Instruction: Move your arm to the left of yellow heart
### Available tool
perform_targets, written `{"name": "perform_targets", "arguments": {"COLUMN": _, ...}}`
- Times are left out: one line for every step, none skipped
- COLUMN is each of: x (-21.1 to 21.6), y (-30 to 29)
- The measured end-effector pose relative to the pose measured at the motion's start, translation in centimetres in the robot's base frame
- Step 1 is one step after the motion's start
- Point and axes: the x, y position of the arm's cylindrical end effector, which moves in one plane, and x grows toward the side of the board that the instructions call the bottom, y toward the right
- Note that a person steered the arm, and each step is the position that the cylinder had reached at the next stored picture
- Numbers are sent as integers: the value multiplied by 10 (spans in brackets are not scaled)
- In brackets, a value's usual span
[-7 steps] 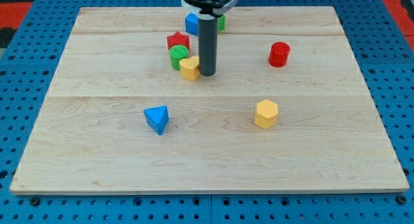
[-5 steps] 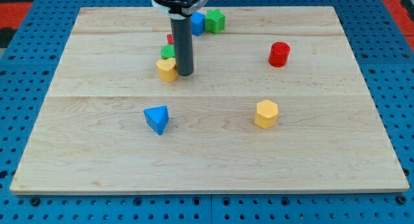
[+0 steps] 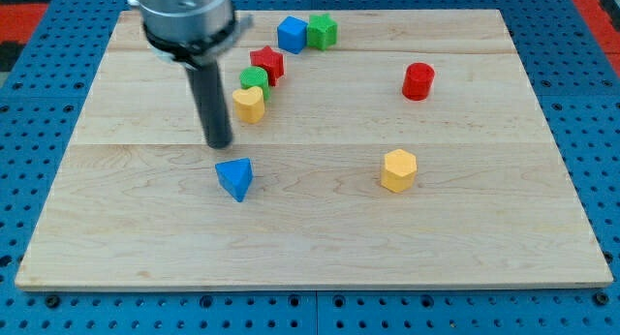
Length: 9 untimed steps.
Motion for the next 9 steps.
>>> {"name": "perform_targets", "arguments": {"x": -65, "y": -26}}
{"name": "perform_targets", "arguments": {"x": -87, "y": -27}}
{"name": "perform_targets", "arguments": {"x": -87, "y": -27}}
{"name": "perform_targets", "arguments": {"x": -87, "y": -20}}
{"name": "perform_targets", "arguments": {"x": -48, "y": -20}}
{"name": "perform_targets", "arguments": {"x": -16, "y": -20}}
{"name": "perform_targets", "arguments": {"x": -27, "y": -21}}
{"name": "perform_targets", "arguments": {"x": -44, "y": -17}}
{"name": "perform_targets", "arguments": {"x": -40, "y": -10}}
